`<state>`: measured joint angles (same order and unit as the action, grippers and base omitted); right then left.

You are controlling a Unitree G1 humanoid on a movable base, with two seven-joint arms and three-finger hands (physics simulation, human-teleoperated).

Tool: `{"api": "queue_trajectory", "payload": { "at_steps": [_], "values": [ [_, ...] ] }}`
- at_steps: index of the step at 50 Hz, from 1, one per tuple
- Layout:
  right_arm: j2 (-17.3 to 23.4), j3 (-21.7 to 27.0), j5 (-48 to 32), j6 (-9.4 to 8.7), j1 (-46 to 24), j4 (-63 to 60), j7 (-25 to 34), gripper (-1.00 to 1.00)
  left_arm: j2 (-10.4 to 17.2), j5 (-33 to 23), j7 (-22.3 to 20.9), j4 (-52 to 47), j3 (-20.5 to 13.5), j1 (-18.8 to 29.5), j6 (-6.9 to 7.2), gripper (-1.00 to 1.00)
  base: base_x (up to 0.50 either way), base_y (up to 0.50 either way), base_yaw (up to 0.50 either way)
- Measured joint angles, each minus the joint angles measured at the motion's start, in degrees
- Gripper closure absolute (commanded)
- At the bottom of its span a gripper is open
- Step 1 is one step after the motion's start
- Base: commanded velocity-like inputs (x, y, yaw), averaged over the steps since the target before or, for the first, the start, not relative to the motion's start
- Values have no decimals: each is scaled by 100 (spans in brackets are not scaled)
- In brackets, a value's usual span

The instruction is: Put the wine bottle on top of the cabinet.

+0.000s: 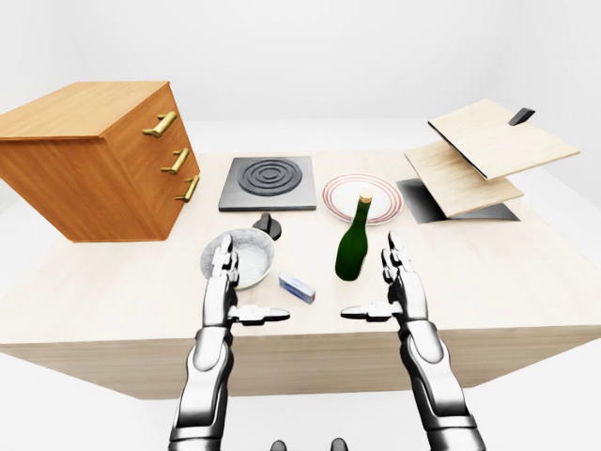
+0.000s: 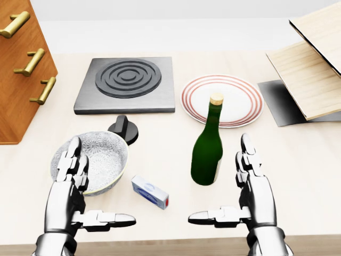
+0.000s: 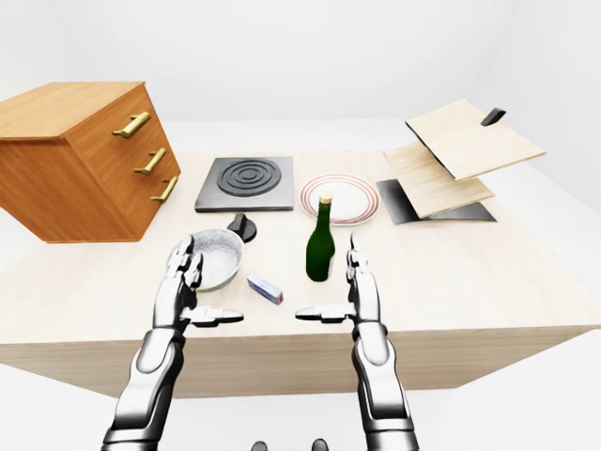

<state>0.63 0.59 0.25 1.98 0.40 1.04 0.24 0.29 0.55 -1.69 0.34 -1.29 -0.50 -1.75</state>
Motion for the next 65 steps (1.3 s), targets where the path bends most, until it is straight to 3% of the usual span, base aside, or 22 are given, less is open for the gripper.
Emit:
{"api": "queue_trajectory", "payload": {
  "at_steps": [12,18,21,39,56,65],
  "values": [
    [69,162,-8,-353,60,-405,102,-100,101,81,-21,-286,-175,49,287,-100,0,0,0],
    [79,184,-84,-698,150,-899,148,-100,133,150,-39,-701,-266,8,535,-100,0,0,0],
    [81,187,-143,-698,192,-1221,173,-100,153,213,-53,-1009,-334,-16,675,-100,0,0,0],
    [75,-84,-803,-698,139,-3759,388,-100,391,922,-95,-2974,-1132,138,675,-100,0,0,0],
    [49,-558,-1522,-698,-125,-5401,581,-100,702,1887,145,-4612,-1968,357,675,-100,0,0,0],
    [-286,-804,-2245,-698,-203,-5822,1020,-100,887,2564,379,-5326,-2450,404,675,-100,0,0,0]
  ]
}}
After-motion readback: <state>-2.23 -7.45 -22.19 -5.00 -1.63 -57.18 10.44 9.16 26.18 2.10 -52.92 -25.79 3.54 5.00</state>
